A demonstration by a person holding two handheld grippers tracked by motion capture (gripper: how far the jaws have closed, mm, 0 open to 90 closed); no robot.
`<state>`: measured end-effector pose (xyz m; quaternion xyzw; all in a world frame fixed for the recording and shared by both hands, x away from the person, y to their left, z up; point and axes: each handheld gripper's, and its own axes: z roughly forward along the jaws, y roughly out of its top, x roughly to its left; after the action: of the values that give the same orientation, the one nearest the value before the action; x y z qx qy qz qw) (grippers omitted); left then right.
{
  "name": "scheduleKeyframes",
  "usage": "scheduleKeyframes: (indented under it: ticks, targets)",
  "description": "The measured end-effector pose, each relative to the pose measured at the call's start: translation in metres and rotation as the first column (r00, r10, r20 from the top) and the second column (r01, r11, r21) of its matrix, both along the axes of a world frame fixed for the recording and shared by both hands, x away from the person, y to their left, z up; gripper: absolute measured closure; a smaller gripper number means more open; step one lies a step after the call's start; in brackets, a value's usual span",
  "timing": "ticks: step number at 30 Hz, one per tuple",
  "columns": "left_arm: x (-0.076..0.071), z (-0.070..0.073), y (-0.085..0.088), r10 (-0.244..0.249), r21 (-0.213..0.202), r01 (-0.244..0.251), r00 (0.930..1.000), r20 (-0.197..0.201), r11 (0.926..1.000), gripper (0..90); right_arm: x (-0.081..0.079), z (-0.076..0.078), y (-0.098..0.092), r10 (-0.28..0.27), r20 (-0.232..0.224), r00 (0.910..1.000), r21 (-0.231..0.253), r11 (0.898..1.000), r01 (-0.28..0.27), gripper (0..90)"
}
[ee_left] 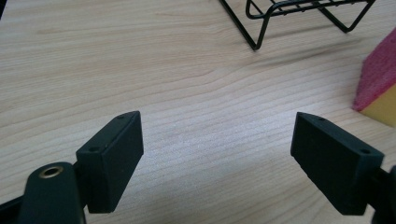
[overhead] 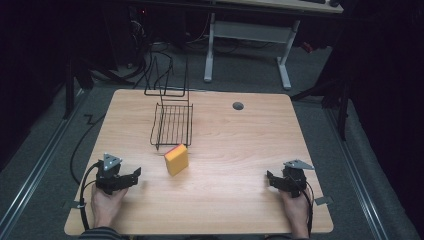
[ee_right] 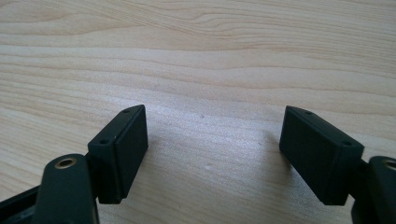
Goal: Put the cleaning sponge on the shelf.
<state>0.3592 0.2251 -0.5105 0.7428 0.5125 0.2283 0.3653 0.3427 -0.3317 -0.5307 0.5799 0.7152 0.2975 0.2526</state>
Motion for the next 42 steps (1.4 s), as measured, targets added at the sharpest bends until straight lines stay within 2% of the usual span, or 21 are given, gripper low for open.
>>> scheduleKeyframes:
  ticks: [16, 38, 42]
  targets:
    - [-0.018, 0.011, 0.001, -0.02, -0.018, 0.02, 0.9996, 0.021, 0.9996, 17.6, 0.0, 0.0, 0.0, 0.001, 0.0, 1.0, 0.0, 1.0, -0.001, 23.8]
    - [-0.033, 0.026, -0.009, -0.101, -0.053, 0.103, 0.994, 0.042, 0.9933, 17.3, 0.0, 0.0, 0.0, 0.0, 0.0, 1.0, 0.0, 1.0, 0.0, 23.8]
    - [-0.035, 0.027, -0.014, -0.115, -0.047, 0.117, 0.9921, 0.05, 0.992, 17.3, 0.0, 0.0, 0.0, 0.0, 0.0, 1.0, 0.0, 1.0, 0.0, 23.8]
